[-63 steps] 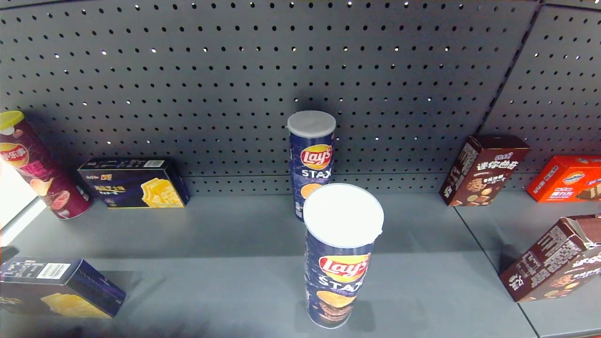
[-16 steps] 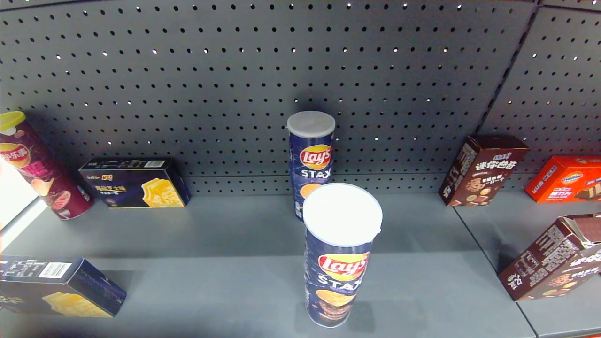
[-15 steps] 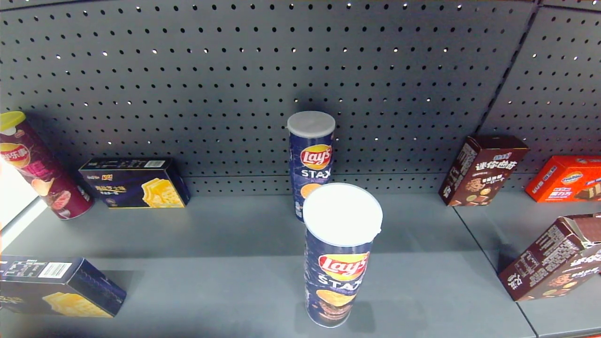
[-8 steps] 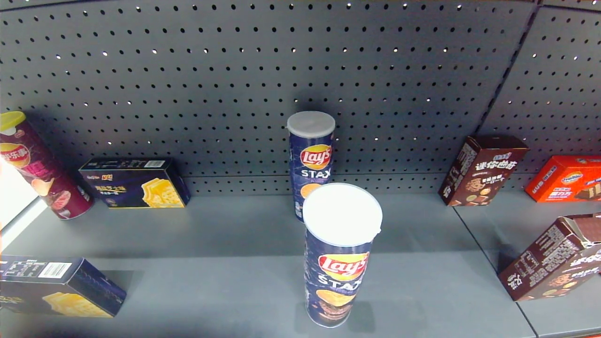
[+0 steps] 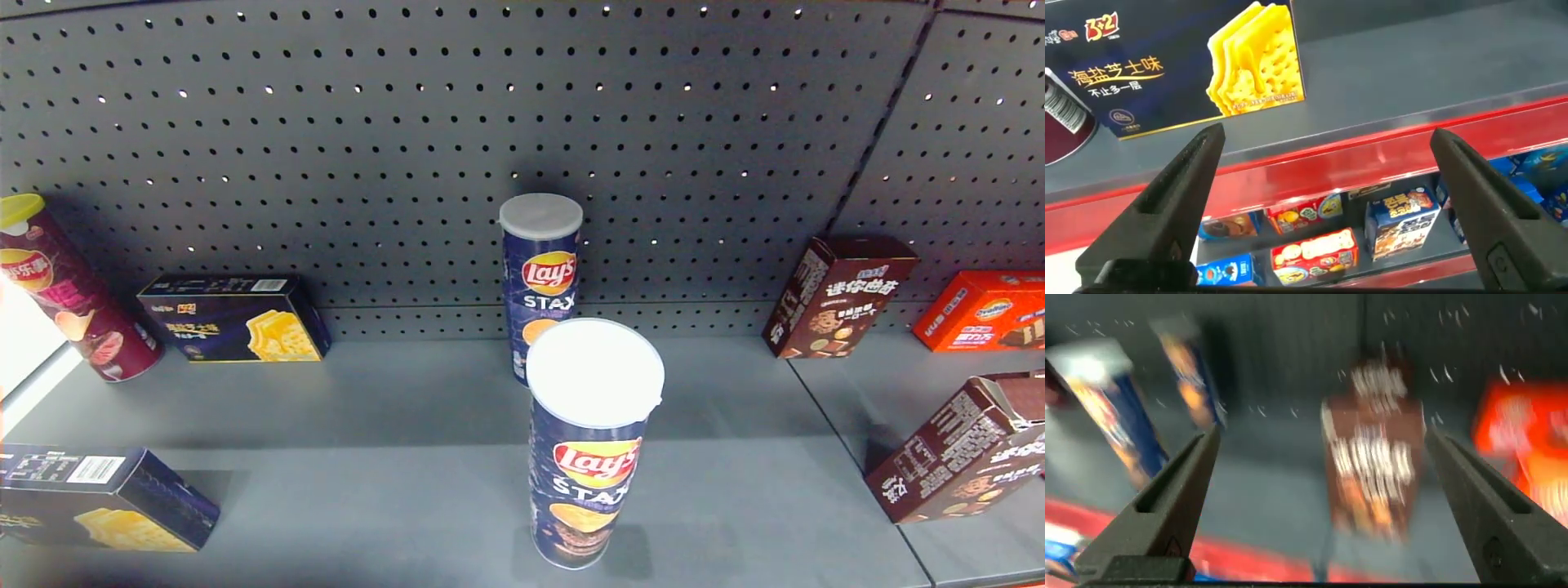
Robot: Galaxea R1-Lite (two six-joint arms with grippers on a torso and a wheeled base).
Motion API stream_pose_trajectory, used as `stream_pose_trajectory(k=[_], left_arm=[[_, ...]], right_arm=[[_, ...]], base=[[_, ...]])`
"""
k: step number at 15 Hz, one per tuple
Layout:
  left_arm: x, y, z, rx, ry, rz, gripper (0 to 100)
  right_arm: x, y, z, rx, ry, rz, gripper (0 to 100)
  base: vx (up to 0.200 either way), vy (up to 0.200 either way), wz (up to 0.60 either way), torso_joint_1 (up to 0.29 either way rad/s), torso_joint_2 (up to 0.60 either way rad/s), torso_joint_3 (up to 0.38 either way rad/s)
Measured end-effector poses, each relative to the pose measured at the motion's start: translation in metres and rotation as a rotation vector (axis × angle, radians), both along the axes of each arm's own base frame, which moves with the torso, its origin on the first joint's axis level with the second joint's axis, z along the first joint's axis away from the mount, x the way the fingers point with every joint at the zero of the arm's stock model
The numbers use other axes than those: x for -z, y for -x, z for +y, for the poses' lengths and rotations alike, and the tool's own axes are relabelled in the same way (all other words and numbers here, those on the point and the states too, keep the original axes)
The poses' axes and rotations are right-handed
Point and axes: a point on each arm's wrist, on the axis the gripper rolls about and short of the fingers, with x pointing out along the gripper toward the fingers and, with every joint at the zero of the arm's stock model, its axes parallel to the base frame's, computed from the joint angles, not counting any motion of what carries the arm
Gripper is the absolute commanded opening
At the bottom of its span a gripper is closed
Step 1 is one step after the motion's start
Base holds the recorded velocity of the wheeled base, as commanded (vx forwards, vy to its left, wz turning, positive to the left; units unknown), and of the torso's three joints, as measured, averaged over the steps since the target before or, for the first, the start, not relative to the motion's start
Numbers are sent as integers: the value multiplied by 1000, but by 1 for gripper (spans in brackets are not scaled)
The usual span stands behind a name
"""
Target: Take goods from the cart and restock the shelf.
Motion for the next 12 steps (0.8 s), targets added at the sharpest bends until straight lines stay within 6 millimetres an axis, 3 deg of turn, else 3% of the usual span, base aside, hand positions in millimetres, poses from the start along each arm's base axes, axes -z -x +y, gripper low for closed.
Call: stream_pose_trajectory(k=[3,7,12], left_arm=[[0,0,0,0,2,0,100],[0,0,0,-1,4,1,100],[0,0,0,-1,5,3,100]], right_arm=[[-41,-38,18,-118,106,48,100],[-47,-93,48,-262,276,122,100],[-47,-137,88,-395,357,184,100]], base=[[0,0,0,0,0,0],[0,0,0,0,0,0],[0,0,0,0,0,0]])
